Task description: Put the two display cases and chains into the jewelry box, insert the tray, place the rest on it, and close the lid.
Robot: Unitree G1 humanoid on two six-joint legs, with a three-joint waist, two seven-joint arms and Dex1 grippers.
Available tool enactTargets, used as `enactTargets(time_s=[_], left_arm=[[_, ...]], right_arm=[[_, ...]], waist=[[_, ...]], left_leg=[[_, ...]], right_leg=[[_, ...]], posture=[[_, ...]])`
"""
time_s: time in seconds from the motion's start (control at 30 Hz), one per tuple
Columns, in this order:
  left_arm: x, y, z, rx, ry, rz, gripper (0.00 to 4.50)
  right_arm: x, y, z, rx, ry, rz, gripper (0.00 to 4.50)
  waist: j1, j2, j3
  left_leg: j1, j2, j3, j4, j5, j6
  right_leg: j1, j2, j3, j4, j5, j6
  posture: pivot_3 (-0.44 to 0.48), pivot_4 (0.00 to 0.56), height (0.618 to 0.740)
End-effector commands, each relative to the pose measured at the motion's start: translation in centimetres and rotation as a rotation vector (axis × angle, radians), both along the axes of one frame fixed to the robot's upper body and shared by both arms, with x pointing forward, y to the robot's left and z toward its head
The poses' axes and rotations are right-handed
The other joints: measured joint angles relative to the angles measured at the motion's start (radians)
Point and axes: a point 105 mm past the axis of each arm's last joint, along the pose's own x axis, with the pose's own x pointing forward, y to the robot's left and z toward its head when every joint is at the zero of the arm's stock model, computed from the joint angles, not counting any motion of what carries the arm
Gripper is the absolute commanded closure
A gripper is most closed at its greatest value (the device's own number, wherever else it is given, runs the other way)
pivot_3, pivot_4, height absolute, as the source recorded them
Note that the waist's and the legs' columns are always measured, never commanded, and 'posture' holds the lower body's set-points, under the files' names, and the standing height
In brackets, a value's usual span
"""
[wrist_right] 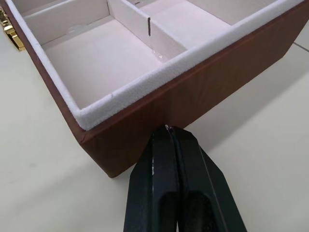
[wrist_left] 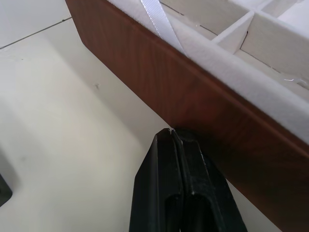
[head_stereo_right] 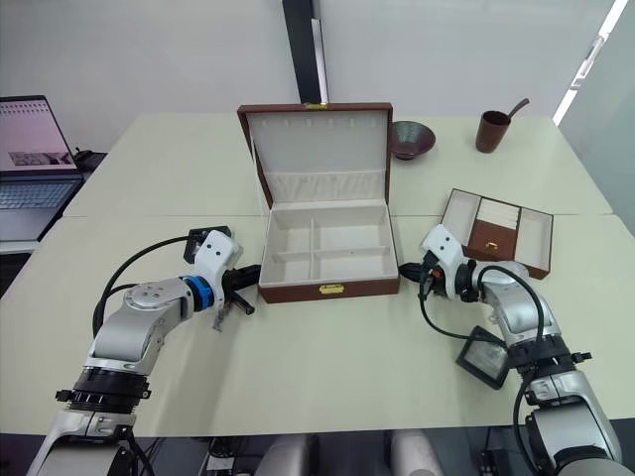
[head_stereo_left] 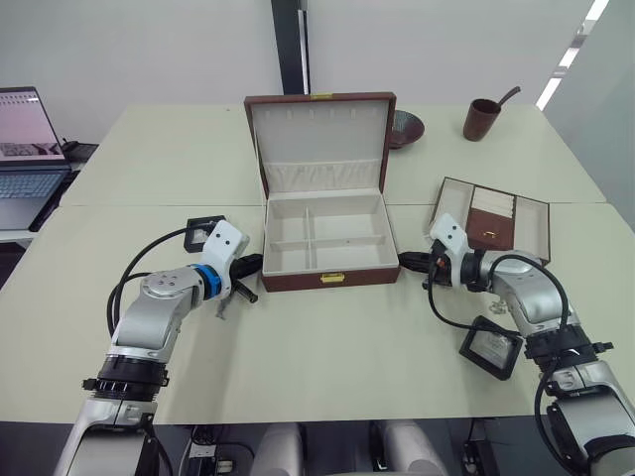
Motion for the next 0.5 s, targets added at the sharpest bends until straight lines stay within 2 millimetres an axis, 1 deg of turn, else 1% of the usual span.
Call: enactTargets(time_s=[0.03, 0.23, 0.33, 0.5], left_arm=[[-0.7, -2.6, 0.7, -0.019, -0.022, -0.114, 4.50], [-1.1, -3.3, -0.2, -0.018, 0.006, -0.140, 4.50], [-1.3, -3.3, -0.4, -0.015, 0.015, -0.140, 4.50], [-1.7, -3.3, -0.9, -0.015, 0.033, -0.147, 4.50]], right_arm=[[-1.2, 1.4, 1.3, 0.044, -0.015, 0.089, 4.46], [-3.2, 1.6, 0.9, 0.053, 0.046, 0.138, 4.46], [-3.4, 1.2, 0.8, 0.051, 0.054, 0.118, 4.46], [-2.8, 0.4, 0.8, 0.039, 0.039, 0.061, 4.46]], waist=[[0.001, 0.000, 0.000], [0.003, 0.000, 0.000], [0.002, 0.000, 0.000], [0.002, 0.000, 0.000]], left_leg=[[0.000, 0.000, 0.000, 0.000, 0.000, 0.000], [0.000, 0.000, -0.001, 0.000, 0.000, 0.000], [0.000, -0.001, -0.001, 0.000, 0.000, 0.000], [0.001, -0.001, 0.000, 0.000, 0.000, 0.000]], right_leg=[[0.000, 0.000, 0.000, 0.000, 0.000, 0.000], [0.000, 0.000, 0.000, 0.000, 0.000, 0.000], [0.001, 0.000, 0.000, 0.000, 0.000, 0.000], [0.001, 0.000, 0.000, 0.000, 0.000, 0.000]], posture=[[0.000, 0.150, 0.740], [0.000, 0.150, 0.740], [0.000, 0.150, 0.740], [0.000, 0.150, 0.740]])
